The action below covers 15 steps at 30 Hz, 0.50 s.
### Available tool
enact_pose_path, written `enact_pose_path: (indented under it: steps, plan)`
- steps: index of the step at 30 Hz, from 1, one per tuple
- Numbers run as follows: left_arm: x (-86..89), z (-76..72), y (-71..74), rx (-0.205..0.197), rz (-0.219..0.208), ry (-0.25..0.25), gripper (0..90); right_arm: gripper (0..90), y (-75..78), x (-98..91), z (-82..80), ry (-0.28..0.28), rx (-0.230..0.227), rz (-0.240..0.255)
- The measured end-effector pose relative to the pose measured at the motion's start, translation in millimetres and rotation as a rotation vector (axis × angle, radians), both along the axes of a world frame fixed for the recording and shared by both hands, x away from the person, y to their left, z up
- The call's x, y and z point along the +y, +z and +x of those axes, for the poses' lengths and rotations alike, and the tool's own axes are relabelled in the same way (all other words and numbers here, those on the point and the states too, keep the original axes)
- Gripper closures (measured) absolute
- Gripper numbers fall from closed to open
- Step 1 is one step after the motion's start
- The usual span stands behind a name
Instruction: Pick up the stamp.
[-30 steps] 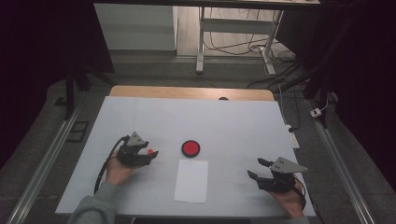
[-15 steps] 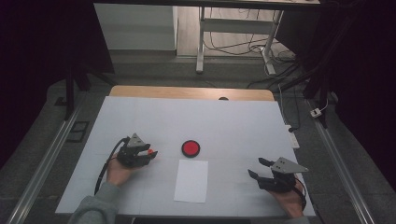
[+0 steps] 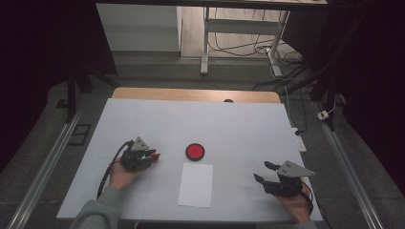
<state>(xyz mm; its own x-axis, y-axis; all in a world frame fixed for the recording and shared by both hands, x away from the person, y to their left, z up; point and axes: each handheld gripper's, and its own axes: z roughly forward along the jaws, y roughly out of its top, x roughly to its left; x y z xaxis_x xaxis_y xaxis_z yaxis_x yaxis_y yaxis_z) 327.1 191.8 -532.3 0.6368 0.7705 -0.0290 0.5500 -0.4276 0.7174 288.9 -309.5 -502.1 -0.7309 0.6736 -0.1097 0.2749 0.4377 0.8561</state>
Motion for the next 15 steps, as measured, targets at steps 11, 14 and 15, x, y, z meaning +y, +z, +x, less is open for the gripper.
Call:
enact_pose_path:
  steps: [11, 14, 15]
  plan:
    - [3.8, -2.6, 5.3, -0.026, -0.034, 0.019, 72.3, 35.6, -0.5, 0.0, 0.4, 0.0, -0.001, -0.003]
    - [6.9, -4.8, 9.7, -0.035, -0.066, 0.02, 72.3, 35.5, -0.9, 0.3, 0.8, 0.002, -0.001, -0.001]
    - [7.8, -5.9, 11.4, -0.04, -0.079, 0.021, 72.3, 35.5, -1.1, 0.5, 0.9, 0.001, -0.002, -0.001]
